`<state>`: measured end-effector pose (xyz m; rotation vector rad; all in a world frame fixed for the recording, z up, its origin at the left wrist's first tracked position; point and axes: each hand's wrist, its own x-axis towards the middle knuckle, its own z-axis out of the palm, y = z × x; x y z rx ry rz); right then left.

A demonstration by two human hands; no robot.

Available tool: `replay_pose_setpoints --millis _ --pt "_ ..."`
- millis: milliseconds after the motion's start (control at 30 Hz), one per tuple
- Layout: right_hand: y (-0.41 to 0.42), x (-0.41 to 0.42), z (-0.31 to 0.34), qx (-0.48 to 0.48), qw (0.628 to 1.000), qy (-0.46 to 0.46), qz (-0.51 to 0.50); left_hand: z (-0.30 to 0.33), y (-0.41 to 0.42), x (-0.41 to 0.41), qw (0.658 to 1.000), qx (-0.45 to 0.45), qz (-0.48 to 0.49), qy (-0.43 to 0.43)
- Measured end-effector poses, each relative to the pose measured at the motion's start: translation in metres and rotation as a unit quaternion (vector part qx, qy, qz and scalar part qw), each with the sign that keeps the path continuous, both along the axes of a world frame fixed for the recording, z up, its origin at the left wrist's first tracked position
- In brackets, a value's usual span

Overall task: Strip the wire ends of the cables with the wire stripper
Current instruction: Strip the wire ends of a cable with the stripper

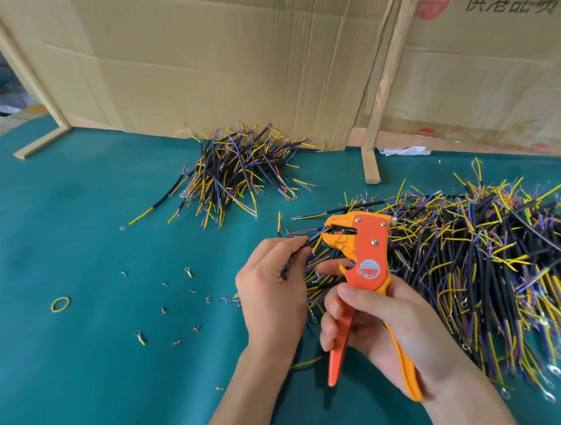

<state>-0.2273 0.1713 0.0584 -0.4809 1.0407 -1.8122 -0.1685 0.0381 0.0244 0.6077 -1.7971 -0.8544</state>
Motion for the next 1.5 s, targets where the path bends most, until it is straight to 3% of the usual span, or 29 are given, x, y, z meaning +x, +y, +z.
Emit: replay_pose_setpoints --millis 500,767,900,1100,1200,1300,1400,1500 --pt "0.017 -0.015 0.002 0.019 0.998 -0.022 0.059 0.002 -0.003 0.002 0.995 -0.084 -0.037 -0.031" --pt "0.011 -0.014 -0.002 0.044 0.999 -0.010 -0.009 -0.003 -0.005 0.000 0.995 -0.082 -0.036 -0.051" --pt "0.001 -0.013 -0.012 -0.029 0.997 -0.043 -0.057 0.009 0.000 -0.007 0.994 -0.073 -0.033 -0.075" --pt "-0.005 -0.033 -0.025 -0.112 0.986 -0.079 -0.100 0.053 -0.012 -0.044 0.959 -0.006 -0.202 -0.198" --pt "-0.001 -0.031 -0.028 -0.101 0.989 -0.081 -0.075 0.068 -0.063 -0.047 0.976 -0.027 -0.043 -0.210" --pt "-0.002 -0.020 -0.026 -0.084 0.993 -0.073 -0.044 0.070 -0.129 -0.042 0.931 0.024 0.159 -0.326" --pt "-0.006 -0.005 -0.019 -0.061 0.996 -0.061 -0.037 0.052 -0.159 -0.037 0.881 0.092 0.140 -0.442" --pt "-0.008 0.004 -0.015 -0.052 0.997 -0.059 -0.027 0.039 -0.167 -0.037 0.889 0.148 0.107 -0.420"
